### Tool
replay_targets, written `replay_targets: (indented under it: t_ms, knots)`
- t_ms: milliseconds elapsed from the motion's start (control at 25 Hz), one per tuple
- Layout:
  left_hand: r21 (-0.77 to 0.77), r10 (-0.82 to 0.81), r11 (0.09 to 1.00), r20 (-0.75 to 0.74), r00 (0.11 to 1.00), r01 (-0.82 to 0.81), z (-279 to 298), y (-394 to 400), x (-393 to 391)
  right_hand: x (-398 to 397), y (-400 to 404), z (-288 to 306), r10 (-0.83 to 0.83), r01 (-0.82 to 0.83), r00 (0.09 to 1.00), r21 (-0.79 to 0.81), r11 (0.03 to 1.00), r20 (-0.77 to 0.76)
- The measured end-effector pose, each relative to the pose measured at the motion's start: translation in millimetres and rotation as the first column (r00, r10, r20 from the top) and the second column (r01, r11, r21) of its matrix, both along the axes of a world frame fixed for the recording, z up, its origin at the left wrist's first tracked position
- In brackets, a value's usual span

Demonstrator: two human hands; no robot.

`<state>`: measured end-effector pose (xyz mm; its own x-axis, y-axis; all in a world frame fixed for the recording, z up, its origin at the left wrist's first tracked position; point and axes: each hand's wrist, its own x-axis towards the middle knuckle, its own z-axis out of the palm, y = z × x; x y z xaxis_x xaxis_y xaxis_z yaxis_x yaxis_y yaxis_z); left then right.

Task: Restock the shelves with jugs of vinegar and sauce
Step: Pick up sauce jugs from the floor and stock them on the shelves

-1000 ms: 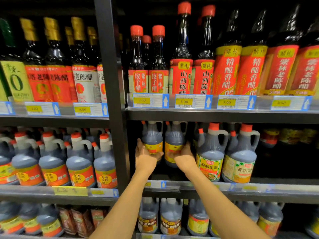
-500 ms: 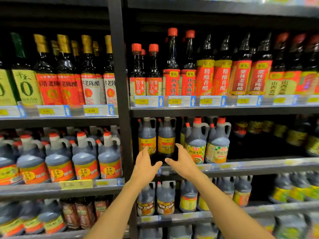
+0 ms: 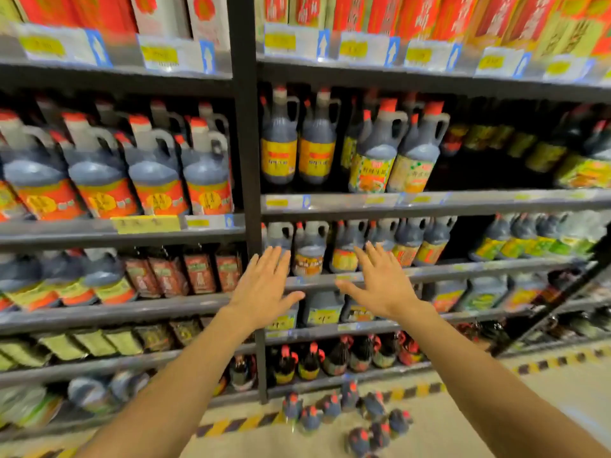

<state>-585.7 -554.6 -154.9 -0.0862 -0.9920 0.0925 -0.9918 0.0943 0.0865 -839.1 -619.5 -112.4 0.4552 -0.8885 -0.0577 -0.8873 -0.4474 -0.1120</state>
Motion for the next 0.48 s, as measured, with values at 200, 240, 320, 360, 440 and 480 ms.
replay_targets:
  t_ms: [200, 240, 320, 360, 440, 480]
  knots:
    - [0.152, 0.059, 0.987, -0.037, 0.998, -0.052, -101.3, 14.4, 6.7, -6.2, -8.1, -96.5, 0.033, -0.028, 0.998, 0.101, 0.994, -0.046]
    - [0.182, 0.069, 0.981, -0.038, 0.997, -0.061, -126.4, 13.2, 5.6, -6.6, -11.7, -122.5, 0.037, -0.032, 0.999, 0.129, 0.991, -0.039]
    - [0.215, 0.081, 0.974, -0.036, 0.996, -0.071, -177.1, 7.7, 3.0, -9.7, -18.1, -176.6, 0.060, -0.055, 0.998, 0.159, 0.986, -0.026]
    - [0.224, 0.080, 0.972, -0.041, 0.996, -0.069, -205.4, 2.9, 1.6, -11.6, -21.5, -208.3, 0.075, -0.070, 0.997, 0.164, 0.984, -0.022]
    - [0.210, 0.066, 0.976, -0.066, 0.996, -0.051, -270.5, -5.1, -4.0, -15.7, -23.5, -278.7, 0.096, -0.094, 0.995, 0.172, 0.981, -0.003]
    - [0.203, 0.052, 0.979, -0.072, 0.996, -0.036, -307.0, -8.9, -7.7, -17.8, -23.3, -316.6, 0.105, -0.105, 0.994, 0.173, 0.979, 0.007]
